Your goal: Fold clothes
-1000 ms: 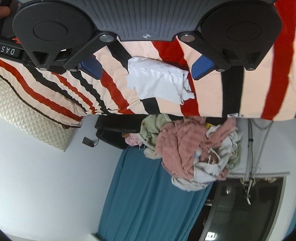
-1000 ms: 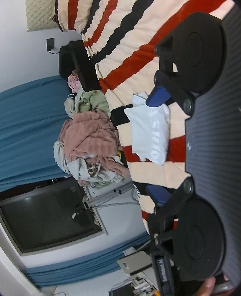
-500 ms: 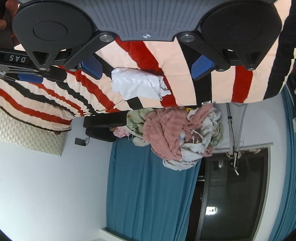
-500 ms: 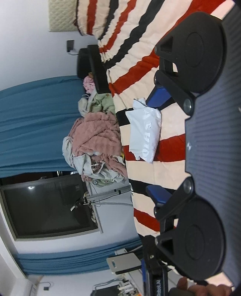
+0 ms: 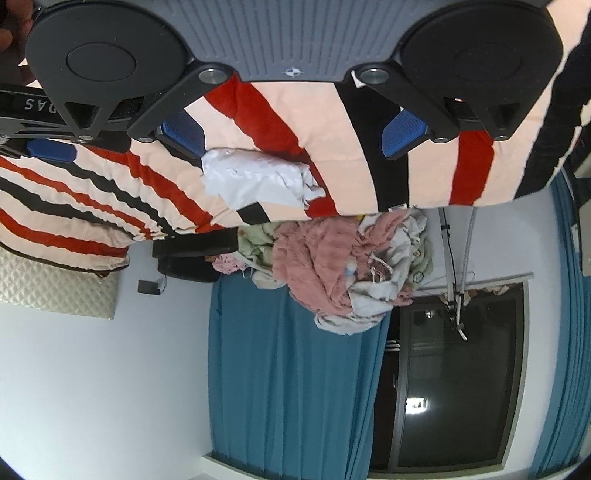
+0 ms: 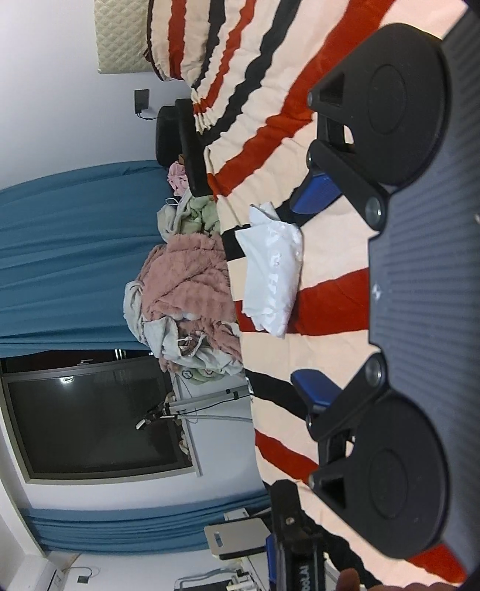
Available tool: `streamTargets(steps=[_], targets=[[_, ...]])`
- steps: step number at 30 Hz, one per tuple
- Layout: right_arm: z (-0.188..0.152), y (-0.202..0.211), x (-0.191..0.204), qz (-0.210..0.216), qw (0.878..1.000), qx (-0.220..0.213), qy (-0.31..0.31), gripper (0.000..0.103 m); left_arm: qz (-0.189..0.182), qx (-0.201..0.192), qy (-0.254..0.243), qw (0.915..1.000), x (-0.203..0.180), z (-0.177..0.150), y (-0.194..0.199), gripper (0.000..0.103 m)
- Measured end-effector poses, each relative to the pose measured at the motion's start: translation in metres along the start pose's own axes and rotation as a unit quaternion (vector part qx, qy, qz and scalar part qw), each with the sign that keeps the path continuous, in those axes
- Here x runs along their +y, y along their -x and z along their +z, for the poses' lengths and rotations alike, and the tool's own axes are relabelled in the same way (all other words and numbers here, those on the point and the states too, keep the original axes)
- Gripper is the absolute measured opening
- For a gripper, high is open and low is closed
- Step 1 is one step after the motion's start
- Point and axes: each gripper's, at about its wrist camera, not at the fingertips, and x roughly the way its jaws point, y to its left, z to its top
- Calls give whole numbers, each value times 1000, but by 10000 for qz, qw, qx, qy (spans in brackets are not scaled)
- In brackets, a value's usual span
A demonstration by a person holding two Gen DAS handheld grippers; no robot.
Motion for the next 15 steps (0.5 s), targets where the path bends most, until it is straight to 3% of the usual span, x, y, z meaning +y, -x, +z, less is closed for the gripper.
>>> streamTargets(steps=[15], targets=[[-9, -11, 11, -102, 9996, 60, 240, 92, -8, 179, 160, 9997, 8, -19, -12, 103]])
